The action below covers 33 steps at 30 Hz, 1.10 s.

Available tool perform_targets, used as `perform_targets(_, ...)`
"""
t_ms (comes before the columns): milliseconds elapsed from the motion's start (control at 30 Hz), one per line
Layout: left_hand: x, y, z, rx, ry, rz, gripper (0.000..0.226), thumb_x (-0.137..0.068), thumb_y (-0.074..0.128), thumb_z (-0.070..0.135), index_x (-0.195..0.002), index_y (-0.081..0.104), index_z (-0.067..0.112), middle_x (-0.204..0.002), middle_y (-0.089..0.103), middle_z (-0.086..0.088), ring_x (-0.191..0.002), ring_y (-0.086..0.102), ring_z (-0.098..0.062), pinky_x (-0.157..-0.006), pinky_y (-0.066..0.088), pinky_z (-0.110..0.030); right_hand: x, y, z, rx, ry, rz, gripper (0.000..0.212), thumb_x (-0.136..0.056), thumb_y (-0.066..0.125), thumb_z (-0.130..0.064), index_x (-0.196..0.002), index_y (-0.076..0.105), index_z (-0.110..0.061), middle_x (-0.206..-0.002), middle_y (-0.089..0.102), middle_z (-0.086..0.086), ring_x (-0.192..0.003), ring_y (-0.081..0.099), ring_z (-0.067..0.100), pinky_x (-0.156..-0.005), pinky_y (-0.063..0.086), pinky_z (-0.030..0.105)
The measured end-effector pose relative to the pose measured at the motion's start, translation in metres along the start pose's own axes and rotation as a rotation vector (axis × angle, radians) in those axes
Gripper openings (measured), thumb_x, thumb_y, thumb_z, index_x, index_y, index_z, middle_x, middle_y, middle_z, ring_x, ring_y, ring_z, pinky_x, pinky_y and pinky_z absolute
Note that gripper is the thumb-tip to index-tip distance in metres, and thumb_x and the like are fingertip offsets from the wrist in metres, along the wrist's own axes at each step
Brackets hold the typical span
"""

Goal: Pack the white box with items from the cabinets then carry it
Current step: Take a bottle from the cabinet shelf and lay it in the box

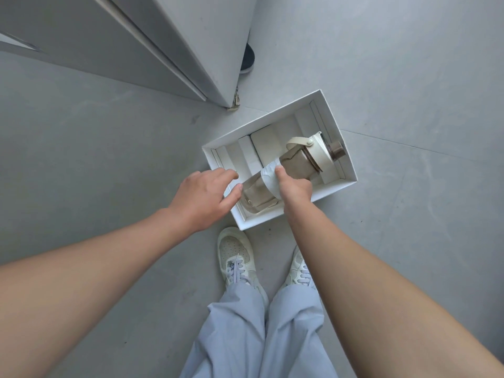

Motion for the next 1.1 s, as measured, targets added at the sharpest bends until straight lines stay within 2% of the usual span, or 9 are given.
perform_targets(100, -0.001, -0.002, 0.001, 0.01, -0.007, 0.012, 0.041, -0.1, 0.037, 0.044, -0.123, 0.059, 0.018, -0.109, 0.069, 0.002, -0.097, 0.063, -0.022, -0.084, 0.045, -0.039, 0.015, -0.007, 0.004, 0.081, -0.111, 0.025, 0.069, -0.09, 0.068, -0.043, -0.138, 0.038, -0.004, -0.136, 0.051, 0.01, -0.104, 0.051, 0.026, -0.084, 0.039, 0.035)
perform_targets(233, -0.003, -0.002, 0.006, 0.016, -0.012, 0.017, 0.039, -0.1, 0.037, 0.044, -0.121, 0.058, 0.019, -0.11, 0.068, 0.003, -0.095, 0.064, -0.021, -0.084, 0.044, -0.041, 0.033, -0.023, 0.008, 0.198, -0.374, 0.101, 0.071, -0.089, 0.069, -0.043, -0.143, 0.041, -0.007, -0.133, 0.05, 0.002, -0.124, 0.052, 0.025, -0.096, 0.042, 0.033)
perform_targets(300, -0.005, -0.002, 0.007, 0.026, -0.019, 0.03, 0.036, -0.101, 0.039, 0.043, -0.118, 0.059, 0.019, -0.108, 0.068, 0.003, -0.094, 0.063, -0.022, -0.083, 0.044, -0.041, 0.039, -0.032, 0.007, 0.327, -0.576, 0.146, 0.069, -0.088, 0.071, -0.041, -0.144, 0.044, -0.011, -0.134, 0.053, 0.001, -0.125, 0.051, 0.02, -0.102, 0.044, 0.035)
perform_targets(400, -0.008, -0.004, 0.009, 0.041, -0.02, 0.051, 0.033, -0.1, 0.04, 0.043, -0.113, 0.06, 0.02, -0.105, 0.068, 0.004, -0.095, 0.063, -0.022, -0.082, 0.044, -0.04, 0.037, -0.04, -0.007, 0.542, -0.935, 0.077, 0.059, -0.084, 0.077, -0.033, -0.135, 0.056, -0.015, -0.127, 0.06, -0.001, -0.119, 0.051, 0.018, -0.101, 0.045, 0.032)
perform_targets(500, -0.013, -0.004, 0.009, 0.047, -0.014, 0.063, 0.035, -0.1, 0.038, 0.043, -0.114, 0.06, 0.021, -0.103, 0.068, 0.005, -0.094, 0.063, -0.021, -0.083, 0.044, -0.039, 0.017, -0.037, -0.03, 0.867, -1.156, -0.051, 0.059, -0.08, 0.081, -0.033, -0.131, 0.061, -0.013, -0.132, 0.063, 0.002, -0.135, 0.048, 0.026, -0.113, 0.038, 0.043)
perform_targets(600, -0.016, -0.002, 0.003, 0.055, -0.018, 0.085, 0.033, -0.1, 0.04, 0.042, -0.114, 0.061, 0.02, -0.102, 0.068, 0.005, -0.092, 0.063, -0.02, -0.08, 0.044, -0.036, -0.005, -0.026, -0.049, 1.173, -1.242, -0.147, 0.069, -0.078, 0.082, -0.038, -0.137, 0.059, -0.013, -0.144, 0.058, 0.004, -0.149, 0.035, 0.031, -0.127, 0.011, 0.046)
perform_targets(700, -0.017, 0.001, -0.004, 0.056, -0.024, 0.1, 0.032, -0.1, 0.04, 0.041, -0.111, 0.061, 0.019, -0.1, 0.068, 0.004, -0.089, 0.063, -0.021, -0.076, 0.043, -0.035, -0.019, -0.014, -0.054, 1.449, -1.272, -0.151, 0.081, -0.075, 0.081, -0.044, -0.146, 0.05, -0.018, -0.148, 0.05, 0.003, -0.149, 0.031, 0.031, -0.127, -0.001, 0.047)
perform_targets(933, -0.013, 0.013, -0.006, 0.069, -0.048, 0.095, 0.032, -0.1, 0.04, 0.042, -0.11, 0.06, 0.02, -0.1, 0.067, 0.005, -0.086, 0.063, -0.022, -0.076, 0.043, -0.036, -0.029, 0.0, -0.057, 1.673, -1.302, -0.09, 0.082, -0.074, 0.078, -0.033, -0.145, 0.042, -0.017, -0.141, 0.048, 0.002, -0.138, 0.038, 0.031, -0.125, 0.005, 0.05)
perform_targets(1100, -0.01, 0.019, -0.003, 0.087, -0.077, 0.111, 0.033, -0.1, 0.038, 0.043, -0.113, 0.059, 0.021, -0.104, 0.067, 0.006, -0.091, 0.063, -0.02, -0.075, 0.039, -0.034, -0.034, -0.006, -0.062, 1.629, -1.347, -0.124, 0.074, -0.065, 0.08, -0.028, -0.134, 0.053, -0.019, -0.131, 0.058, -0.001, -0.128, 0.047, 0.03, -0.117, 0.021, 0.041)
Point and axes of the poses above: each hand's wrist, its own x-axis away from the middle knuckle, its own y-axis out of the palm, z = x × y, the point moved 3 cm from there along -x, towards the middle knuckle
